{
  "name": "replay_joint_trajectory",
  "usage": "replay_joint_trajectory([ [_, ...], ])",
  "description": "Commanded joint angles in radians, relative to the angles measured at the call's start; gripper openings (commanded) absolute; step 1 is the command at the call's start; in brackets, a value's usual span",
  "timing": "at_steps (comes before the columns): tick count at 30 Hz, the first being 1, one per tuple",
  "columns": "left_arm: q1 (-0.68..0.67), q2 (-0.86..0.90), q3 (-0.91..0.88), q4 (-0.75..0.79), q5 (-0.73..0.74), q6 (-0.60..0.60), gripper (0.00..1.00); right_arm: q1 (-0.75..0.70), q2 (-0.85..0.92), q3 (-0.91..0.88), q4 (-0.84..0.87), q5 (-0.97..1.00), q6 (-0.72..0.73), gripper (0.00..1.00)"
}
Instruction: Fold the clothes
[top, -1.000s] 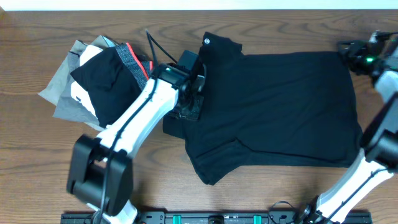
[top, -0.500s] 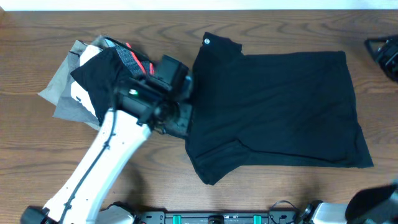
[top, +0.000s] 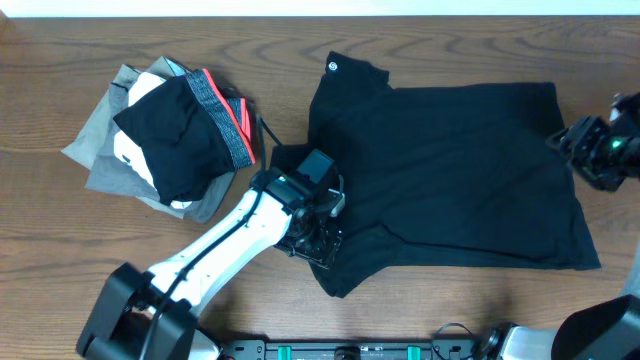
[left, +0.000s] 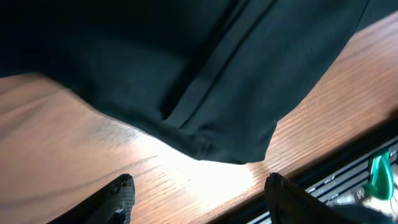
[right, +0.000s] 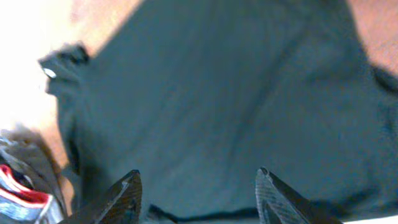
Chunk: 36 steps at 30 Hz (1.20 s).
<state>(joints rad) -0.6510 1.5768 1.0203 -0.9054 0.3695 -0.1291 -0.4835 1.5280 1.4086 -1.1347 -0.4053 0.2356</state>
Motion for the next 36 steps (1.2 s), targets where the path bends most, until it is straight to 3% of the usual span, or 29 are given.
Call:
replay_joint_trajectory([
  [1,-0.002,0.039,-0.004,0.029,0.069,0.051,0.69,0.025,0.006,-0.047,0.001,0.024,-0.017,0.56],
  [18,-0.002,0.225,-0.004,0.085,0.096,0.05,0.68,0.052,0.006,-0.086,-0.047,0.025,-0.028,0.52],
  [27,-0.002,0.225,-0.004,0.085,0.173,0.051,0.22,0.053,0.006,-0.086,-0.035,0.04,-0.028,0.52],
  [29,-0.002,0.224,-0.003,0.081,0.173,0.051,0.07,0.053,0.006,-0.086,-0.032,0.044,-0.029,0.52],
  [36,0.018,0.161,0.058,-0.021,0.101,0.05,0.06,0.047,0.006,-0.089,-0.032,0.203,-0.012,0.48],
])
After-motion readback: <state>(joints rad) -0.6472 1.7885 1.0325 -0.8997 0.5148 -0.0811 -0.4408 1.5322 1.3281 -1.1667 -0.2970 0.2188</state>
